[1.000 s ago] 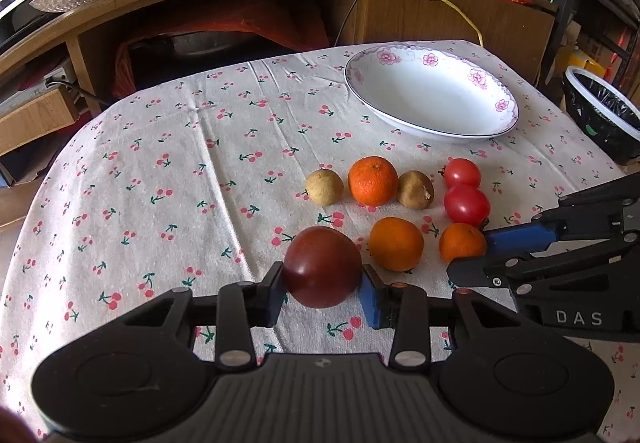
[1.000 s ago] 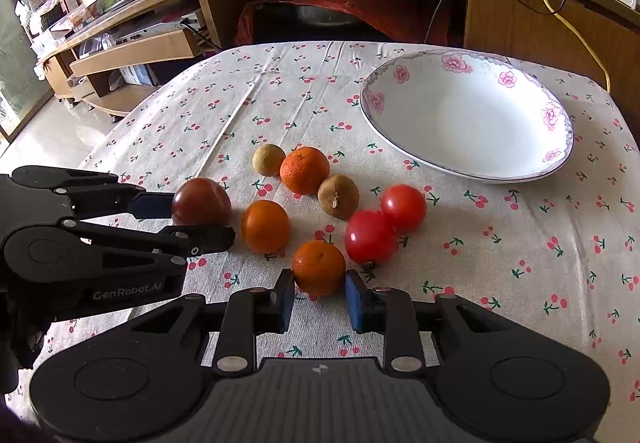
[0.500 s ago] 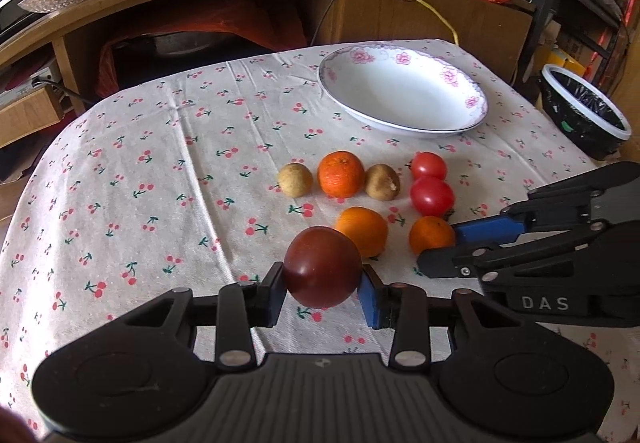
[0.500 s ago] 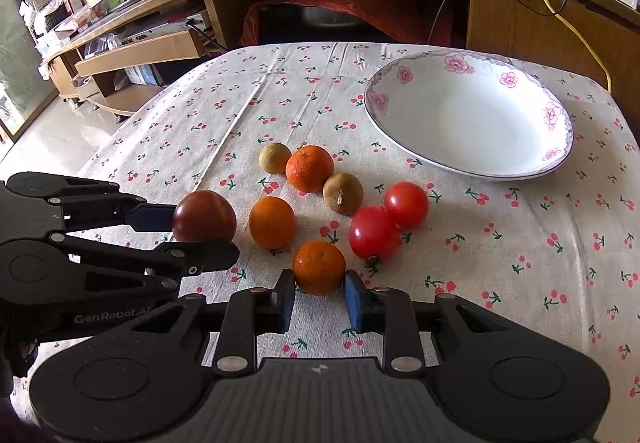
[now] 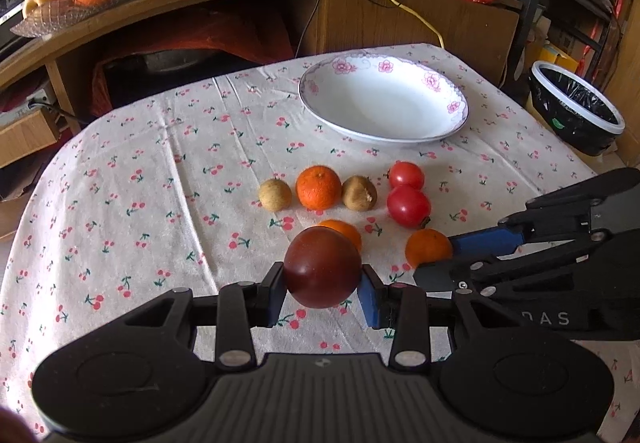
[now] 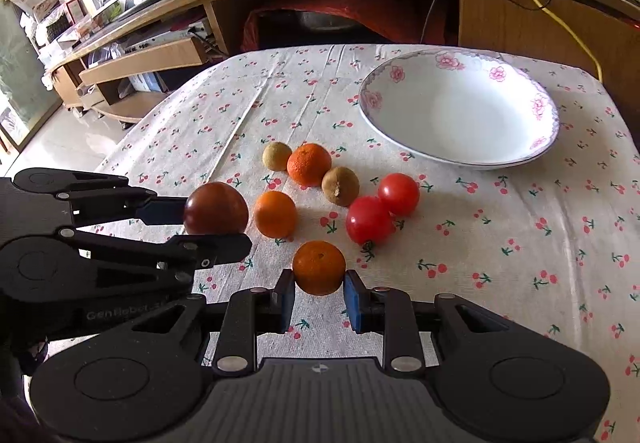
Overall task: Organize fruits
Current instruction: 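Carry the dark tomato with the left gripper into the bowl while the right gripper drops the tangerine there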
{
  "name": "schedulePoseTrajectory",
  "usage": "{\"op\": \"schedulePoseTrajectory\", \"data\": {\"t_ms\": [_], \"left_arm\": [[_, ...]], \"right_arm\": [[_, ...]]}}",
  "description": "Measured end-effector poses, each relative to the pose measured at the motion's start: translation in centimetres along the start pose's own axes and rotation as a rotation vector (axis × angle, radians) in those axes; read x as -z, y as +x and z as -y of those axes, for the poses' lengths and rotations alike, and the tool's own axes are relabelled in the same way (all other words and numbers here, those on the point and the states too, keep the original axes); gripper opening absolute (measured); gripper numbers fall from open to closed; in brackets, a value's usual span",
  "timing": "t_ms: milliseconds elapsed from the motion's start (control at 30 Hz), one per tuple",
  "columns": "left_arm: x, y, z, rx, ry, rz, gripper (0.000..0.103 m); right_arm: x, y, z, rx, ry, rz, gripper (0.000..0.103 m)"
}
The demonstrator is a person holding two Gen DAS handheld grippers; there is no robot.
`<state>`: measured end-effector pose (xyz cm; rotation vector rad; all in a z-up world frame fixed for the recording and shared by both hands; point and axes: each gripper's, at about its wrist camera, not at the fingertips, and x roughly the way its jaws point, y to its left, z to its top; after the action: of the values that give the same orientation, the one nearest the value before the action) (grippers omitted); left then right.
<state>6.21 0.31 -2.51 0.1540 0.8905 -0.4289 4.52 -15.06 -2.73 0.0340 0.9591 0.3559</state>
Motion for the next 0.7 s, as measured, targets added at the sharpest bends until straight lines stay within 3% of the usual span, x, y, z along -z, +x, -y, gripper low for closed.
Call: {"op": "schedulePoseTrajectory", "data": {"t_ms": [700], "left_arm": [[-2.6, -0.3, 1.1, 0.0, -0.023, 0.045, 0.046]], "right_arm": [[-1.8, -2.2, 1.1, 0.024, 0.057, 0.104, 0.022]]}}
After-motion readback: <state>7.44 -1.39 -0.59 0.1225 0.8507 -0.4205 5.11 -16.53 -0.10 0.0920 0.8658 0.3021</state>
